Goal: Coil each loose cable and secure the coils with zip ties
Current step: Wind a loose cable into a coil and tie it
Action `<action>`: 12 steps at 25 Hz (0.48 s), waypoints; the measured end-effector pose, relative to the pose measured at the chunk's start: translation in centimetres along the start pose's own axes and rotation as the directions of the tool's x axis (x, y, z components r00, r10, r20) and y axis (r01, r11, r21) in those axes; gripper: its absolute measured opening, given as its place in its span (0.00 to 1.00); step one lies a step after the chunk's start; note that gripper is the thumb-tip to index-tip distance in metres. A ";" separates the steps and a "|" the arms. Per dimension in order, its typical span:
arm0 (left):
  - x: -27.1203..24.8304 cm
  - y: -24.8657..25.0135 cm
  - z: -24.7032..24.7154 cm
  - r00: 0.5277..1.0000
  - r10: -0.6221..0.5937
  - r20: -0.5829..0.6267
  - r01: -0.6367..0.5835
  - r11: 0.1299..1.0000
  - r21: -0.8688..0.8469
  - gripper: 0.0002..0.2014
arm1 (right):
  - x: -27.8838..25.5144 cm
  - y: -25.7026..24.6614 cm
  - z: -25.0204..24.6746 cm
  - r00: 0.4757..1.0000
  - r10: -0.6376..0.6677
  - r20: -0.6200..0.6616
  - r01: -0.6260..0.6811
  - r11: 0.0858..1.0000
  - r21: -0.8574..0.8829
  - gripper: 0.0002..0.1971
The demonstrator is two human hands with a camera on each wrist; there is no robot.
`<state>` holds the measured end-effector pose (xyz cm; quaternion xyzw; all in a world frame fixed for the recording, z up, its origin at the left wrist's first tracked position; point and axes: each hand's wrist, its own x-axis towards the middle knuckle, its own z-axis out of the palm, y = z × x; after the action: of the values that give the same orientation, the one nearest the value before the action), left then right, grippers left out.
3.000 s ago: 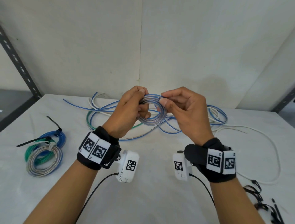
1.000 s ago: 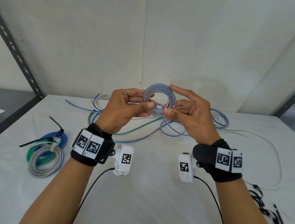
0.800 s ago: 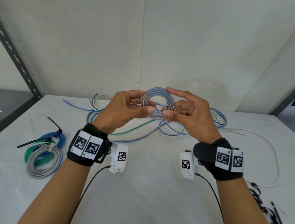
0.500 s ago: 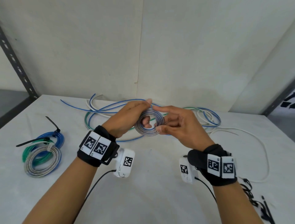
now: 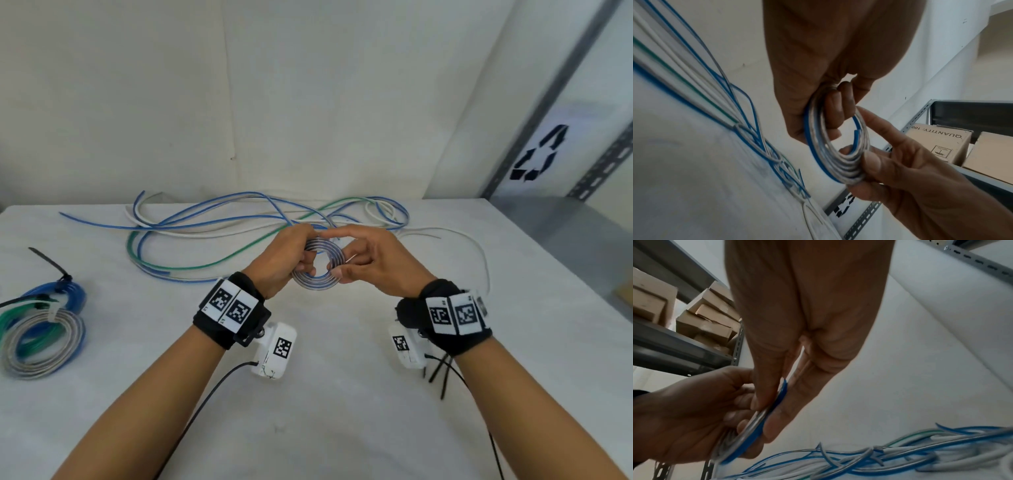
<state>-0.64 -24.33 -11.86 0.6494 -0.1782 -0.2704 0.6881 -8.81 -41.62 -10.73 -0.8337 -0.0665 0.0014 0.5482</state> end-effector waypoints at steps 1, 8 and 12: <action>0.0 -0.2 0.7 1.000 0.003 -0.005 -0.003 1.000 -0.006 0.07 | -0.4 -0.1 -0.7 0.999 0.031 0.018 -0.030 0.999 -0.024 0.29; 0.1 -1.0 5.6 0.998 0.060 0.002 -0.060 0.984 0.168 0.14 | -5.0 1.8 -9.7 0.863 0.469 -0.187 -0.488 0.678 -0.550 0.10; -0.4 -1.9 6.3 0.995 0.088 0.055 -0.099 0.966 0.237 0.12 | -6.6 3.7 -9.6 0.846 0.498 -0.191 -0.460 0.500 -0.734 0.13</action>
<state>-5.02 -29.12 -13.10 0.7125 -0.2549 -0.2282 0.6126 -14.27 -52.58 -10.75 -0.9684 0.1601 0.1444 0.1254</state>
